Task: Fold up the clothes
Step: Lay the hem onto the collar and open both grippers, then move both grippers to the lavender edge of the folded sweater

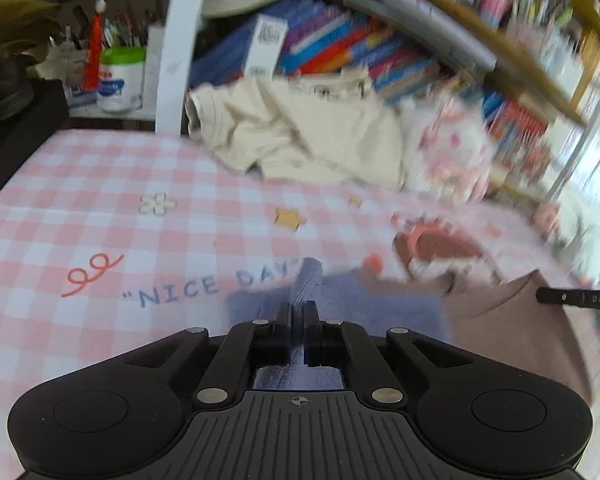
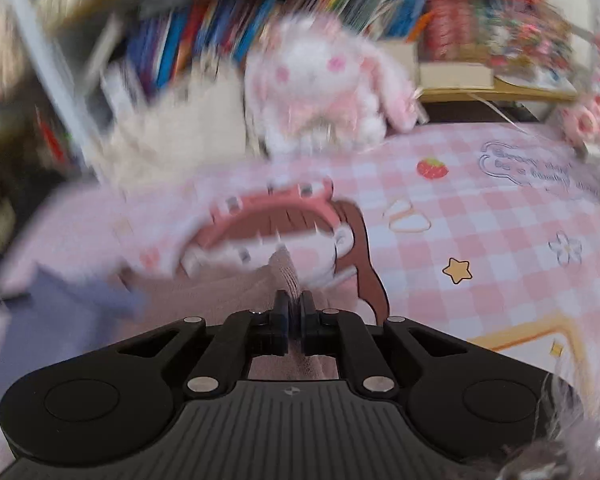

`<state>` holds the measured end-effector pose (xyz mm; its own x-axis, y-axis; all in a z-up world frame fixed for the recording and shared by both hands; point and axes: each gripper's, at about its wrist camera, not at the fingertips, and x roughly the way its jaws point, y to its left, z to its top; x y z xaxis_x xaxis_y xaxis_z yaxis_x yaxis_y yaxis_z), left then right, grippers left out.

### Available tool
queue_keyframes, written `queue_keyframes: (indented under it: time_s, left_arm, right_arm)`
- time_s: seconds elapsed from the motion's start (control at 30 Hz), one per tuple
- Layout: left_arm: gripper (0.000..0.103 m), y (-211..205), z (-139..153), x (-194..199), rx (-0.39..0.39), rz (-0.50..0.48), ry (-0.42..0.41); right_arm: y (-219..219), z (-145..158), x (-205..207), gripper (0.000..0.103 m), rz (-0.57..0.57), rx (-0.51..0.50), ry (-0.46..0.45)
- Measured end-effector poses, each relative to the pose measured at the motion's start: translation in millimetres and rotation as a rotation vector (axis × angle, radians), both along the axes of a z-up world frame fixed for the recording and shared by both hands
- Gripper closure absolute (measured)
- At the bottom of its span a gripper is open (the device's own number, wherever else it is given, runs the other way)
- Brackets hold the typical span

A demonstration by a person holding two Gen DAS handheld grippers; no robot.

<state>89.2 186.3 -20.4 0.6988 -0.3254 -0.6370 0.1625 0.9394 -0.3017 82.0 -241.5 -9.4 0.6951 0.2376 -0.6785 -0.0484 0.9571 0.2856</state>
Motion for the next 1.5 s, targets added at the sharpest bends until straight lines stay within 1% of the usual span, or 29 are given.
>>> queue_keyframes:
  time_s: [0.03,0.13,0.17,0.27,0.3,0.37,0.4,0.47,0.53,0.63,0.73,0.83,0.9,1.03,1.13,1.2,1.23,1.27,1.33,1.4,1.47,1.5]
  left_arm:
    - [0.099,4,-3,1,-0.009,0.027,0.010]
    - [0.099,6,-24,15,-0.008,0.057,0.080]
    - [0.099,6,-31,20,-0.007,0.067,0.104]
    - [0.098,7,-32,19,-0.010,0.066,0.100]
    - [0.092,7,-32,19,-0.011,0.065,0.097]
    - [0.092,12,-25,12,-0.019,0.081,0.075]
    - [0.092,14,-18,6,-0.027,0.081,0.051]
    - [0.093,13,-1,-12,-0.013,0.075,0.003]
    - [0.093,6,11,-32,-0.004,0.039,-0.024]
    - [0.093,-14,13,-61,0.014,-0.011,-0.003]
    - [0.092,-28,6,-90,-0.022,-0.017,0.034]
    - [0.092,-35,-3,-111,-0.048,0.011,0.087]
    - [0.092,-37,-5,-121,-0.058,-0.012,0.101]
    - [0.091,-44,-1,-134,0.012,-0.058,0.095]
    - [0.090,-50,-1,-144,0.071,-0.071,0.096]
    - [0.082,-53,-4,-150,0.102,-0.065,0.115]
    - [0.081,-53,-5,-151,0.112,-0.065,0.122]
    - [0.078,-53,-6,-153,0.120,-0.070,0.127]
    - [0.069,-54,-7,-156,0.130,-0.079,0.132]
    - [0.054,-55,-5,-159,0.154,-0.080,0.126]
    - [0.049,-55,-3,-163,0.155,-0.084,0.110]
    - [0.043,-55,-2,-166,0.155,-0.086,0.103]
  right_arm:
    - [-4,-2,1,0.097,-0.019,0.007,0.015]
    - [-6,-25,16,0.097,-0.040,-0.022,0.108]
    - [-6,-27,17,0.097,-0.043,-0.023,0.112]
    - [-5,-33,20,0.096,-0.052,-0.027,0.124]
    - [-5,-35,21,0.096,-0.055,-0.029,0.129]
    - [-3,-31,17,0.091,-0.057,-0.056,0.112]
    - [-1,-24,12,0.086,-0.059,-0.074,0.090]
    - [3,-11,1,0.085,-0.052,-0.110,0.046]
    - [10,2,-16,0.085,-0.034,-0.142,-0.003]
    - [28,11,-43,0.081,0.001,-0.162,-0.034]
    - [53,7,-71,0.080,0.057,-0.151,-0.010]
    - [78,0,-97,0.076,0.093,-0.156,0.028]
    - [89,-2,-109,0.076,0.109,-0.157,0.054]
    - [109,-4,-125,0.076,0.132,-0.195,0.066]
    - [115,-5,-137,0.072,0.122,-0.208,0.066]
    - [118,-9,-146,0.071,0.118,-0.213,0.082]
    - [119,-11,-150,0.069,0.118,-0.218,0.091]
    - [122,-13,-153,0.065,0.121,-0.227,0.101]
    - [126,-16,-158,0.061,0.125,-0.247,0.117]
    - [130,-16,-164,0.058,0.131,-0.263,0.119]
    - [132,-15,-169,0.050,0.135,-0.276,0.113]
    - [132,-14,-172,0.048,0.134,-0.281,0.111]
